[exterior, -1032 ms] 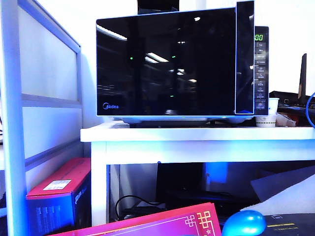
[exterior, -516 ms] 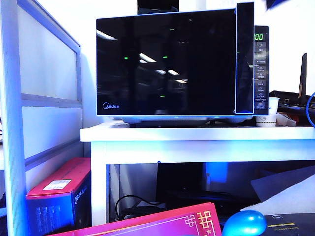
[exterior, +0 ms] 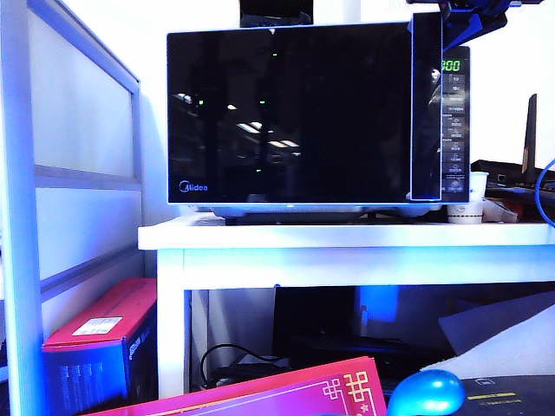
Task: Open the microwave door, place the orange inside the microwave, then close the microwave door.
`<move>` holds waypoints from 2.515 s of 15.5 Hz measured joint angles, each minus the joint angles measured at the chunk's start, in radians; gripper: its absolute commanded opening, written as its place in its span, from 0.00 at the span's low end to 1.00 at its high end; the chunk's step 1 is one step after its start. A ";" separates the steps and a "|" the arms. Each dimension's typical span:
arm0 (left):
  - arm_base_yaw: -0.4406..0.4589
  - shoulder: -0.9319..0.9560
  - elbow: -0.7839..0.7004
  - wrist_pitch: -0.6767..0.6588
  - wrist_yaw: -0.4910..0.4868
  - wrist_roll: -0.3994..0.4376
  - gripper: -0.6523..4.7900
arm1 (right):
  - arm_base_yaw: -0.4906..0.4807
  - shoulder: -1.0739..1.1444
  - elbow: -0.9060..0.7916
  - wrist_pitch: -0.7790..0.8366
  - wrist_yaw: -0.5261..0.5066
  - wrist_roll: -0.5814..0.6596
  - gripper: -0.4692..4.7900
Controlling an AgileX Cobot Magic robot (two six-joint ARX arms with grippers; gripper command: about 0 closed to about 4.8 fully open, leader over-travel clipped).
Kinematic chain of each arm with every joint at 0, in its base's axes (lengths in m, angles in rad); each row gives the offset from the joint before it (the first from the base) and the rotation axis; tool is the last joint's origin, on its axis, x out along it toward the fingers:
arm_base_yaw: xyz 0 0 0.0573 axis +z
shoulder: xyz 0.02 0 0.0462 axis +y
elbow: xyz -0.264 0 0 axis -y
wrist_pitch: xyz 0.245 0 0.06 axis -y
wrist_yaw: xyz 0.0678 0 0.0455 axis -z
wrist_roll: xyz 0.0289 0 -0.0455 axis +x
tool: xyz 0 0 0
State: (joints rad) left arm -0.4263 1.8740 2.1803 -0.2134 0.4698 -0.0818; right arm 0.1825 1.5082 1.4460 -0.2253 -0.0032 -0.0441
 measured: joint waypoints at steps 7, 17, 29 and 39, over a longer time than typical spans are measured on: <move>0.001 0.000 0.000 0.000 -0.002 0.000 0.80 | 0.014 -0.191 0.005 0.037 0.222 -0.011 0.17; 0.000 0.000 0.000 -0.001 -0.001 0.000 0.80 | -0.001 -0.003 0.003 0.034 -0.005 -0.029 0.17; 0.000 0.000 0.000 -0.001 0.000 0.000 0.80 | 0.016 -0.174 -0.033 -0.076 -0.114 -0.049 0.17; -0.002 0.000 0.000 -0.001 0.001 0.000 0.80 | 0.011 -0.005 0.004 0.182 0.191 -0.077 0.16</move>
State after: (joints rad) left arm -0.4282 1.8736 2.1807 -0.2142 0.4706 -0.0822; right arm 0.1936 1.5036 1.4498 -0.0433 0.1875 -0.1215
